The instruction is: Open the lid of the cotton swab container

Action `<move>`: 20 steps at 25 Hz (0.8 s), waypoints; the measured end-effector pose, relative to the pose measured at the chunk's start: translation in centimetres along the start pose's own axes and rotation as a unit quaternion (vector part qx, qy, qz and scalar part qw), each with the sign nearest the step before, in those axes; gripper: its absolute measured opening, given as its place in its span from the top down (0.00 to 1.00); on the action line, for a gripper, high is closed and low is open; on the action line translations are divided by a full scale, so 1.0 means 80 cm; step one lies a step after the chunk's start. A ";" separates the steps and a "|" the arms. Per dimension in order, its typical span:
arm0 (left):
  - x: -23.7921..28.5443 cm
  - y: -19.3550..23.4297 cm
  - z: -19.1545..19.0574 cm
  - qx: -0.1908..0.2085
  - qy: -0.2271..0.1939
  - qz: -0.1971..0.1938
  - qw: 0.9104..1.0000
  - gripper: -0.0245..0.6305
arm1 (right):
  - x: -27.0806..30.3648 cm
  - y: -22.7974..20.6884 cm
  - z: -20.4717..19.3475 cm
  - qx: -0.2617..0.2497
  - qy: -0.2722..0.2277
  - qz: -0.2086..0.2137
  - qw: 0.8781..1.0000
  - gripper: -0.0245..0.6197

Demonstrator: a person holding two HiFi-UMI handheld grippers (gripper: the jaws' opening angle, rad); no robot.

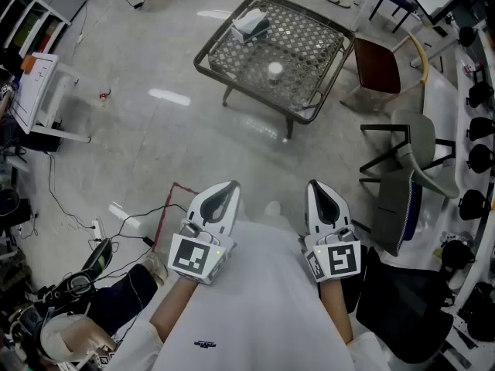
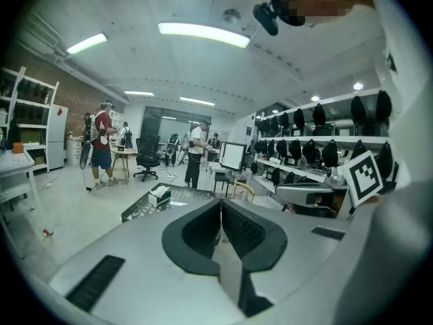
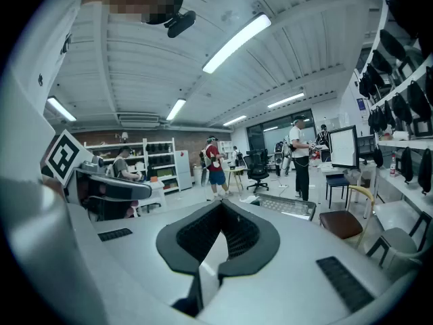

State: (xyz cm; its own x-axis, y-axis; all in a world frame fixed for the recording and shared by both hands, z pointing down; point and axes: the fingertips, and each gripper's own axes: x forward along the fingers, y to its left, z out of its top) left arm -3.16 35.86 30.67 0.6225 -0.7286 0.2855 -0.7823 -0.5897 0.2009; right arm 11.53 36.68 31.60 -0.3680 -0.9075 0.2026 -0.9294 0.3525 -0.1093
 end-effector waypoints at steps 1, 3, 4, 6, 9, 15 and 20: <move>0.003 -0.008 -0.005 0.002 0.005 0.003 1.000 0.95 | -0.007 -0.007 -0.001 -0.001 -0.001 0.002 1.000 0.96; 0.009 -0.024 -0.012 0.005 0.015 0.010 1.000 0.95 | -0.020 -0.021 -0.001 -0.004 -0.004 0.006 1.000 0.96; 0.012 -0.032 -0.015 0.008 0.020 0.015 1.000 0.95 | -0.026 -0.028 -0.001 -0.006 -0.006 0.008 1.000 0.96; 0.020 -0.050 -0.020 0.010 0.024 0.015 1.000 0.95 | -0.037 -0.042 0.000 -0.010 -0.013 0.011 1.000 0.96; 0.031 -0.074 -0.025 0.011 0.026 0.011 1.000 0.95 | -0.047 -0.059 -0.002 -0.009 -0.019 0.017 1.000 0.96; 0.062 -0.100 -0.017 0.021 0.023 0.007 0.999 0.95 | -0.049 -0.090 -0.010 0.009 -0.016 0.024 1.000 0.96; 0.082 -0.085 -0.016 0.021 0.028 0.003 0.999 0.95 | -0.022 -0.106 -0.023 0.009 -0.001 0.007 1.000 0.96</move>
State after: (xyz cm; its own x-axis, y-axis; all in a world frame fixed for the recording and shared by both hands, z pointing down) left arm 6.21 35.55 32.41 0.6141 -0.7129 0.3386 -0.7842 -0.5996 0.1597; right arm 20.04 35.73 33.93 -0.3807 -0.9028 0.1998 -0.9236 0.3608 -0.1294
